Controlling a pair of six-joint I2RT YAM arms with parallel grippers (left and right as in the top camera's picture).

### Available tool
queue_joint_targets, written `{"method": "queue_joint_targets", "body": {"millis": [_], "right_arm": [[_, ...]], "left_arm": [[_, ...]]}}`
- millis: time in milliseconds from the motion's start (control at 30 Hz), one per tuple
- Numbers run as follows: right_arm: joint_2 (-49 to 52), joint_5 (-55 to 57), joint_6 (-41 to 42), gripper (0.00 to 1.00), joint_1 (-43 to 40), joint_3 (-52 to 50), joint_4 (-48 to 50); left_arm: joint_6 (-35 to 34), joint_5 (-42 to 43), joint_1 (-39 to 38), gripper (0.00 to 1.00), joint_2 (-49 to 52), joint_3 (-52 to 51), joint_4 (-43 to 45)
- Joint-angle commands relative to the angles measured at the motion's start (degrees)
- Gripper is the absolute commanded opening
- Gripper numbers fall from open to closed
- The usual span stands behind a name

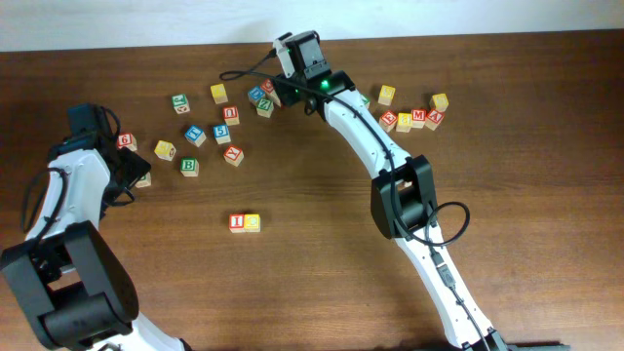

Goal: Spell out ICRA

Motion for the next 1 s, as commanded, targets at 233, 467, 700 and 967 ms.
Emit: {"method": "queue_joint_targets", "body": {"millis": [233,467,700,967], "right_arm": [[1.68,0.57,0.24,0.83,-0.17,-0.79,3.17],[1.70,0.55,0.55,0.84,-0.35,-0.79,-0.39],[1.18,0.09,6.93,0.86,-0.44,-0.72,-4.35],[-0.22,0.15,6.91,0.86,-0.50,-0.70,-13.79]], "left_arm": [[-0.15,-0.20,0.09,1.00,-1.27,-0.22,-0.07],[-0.15,-0.20,0.09,0.99,-1.27,-0.22,-0.07],[-0.15,-0.20,0.09,0.99,-1.27,-0.22,-0.07],[-0.15,-0.20,0.09,1.00,-1.27,-0.22,-0.07]]}}
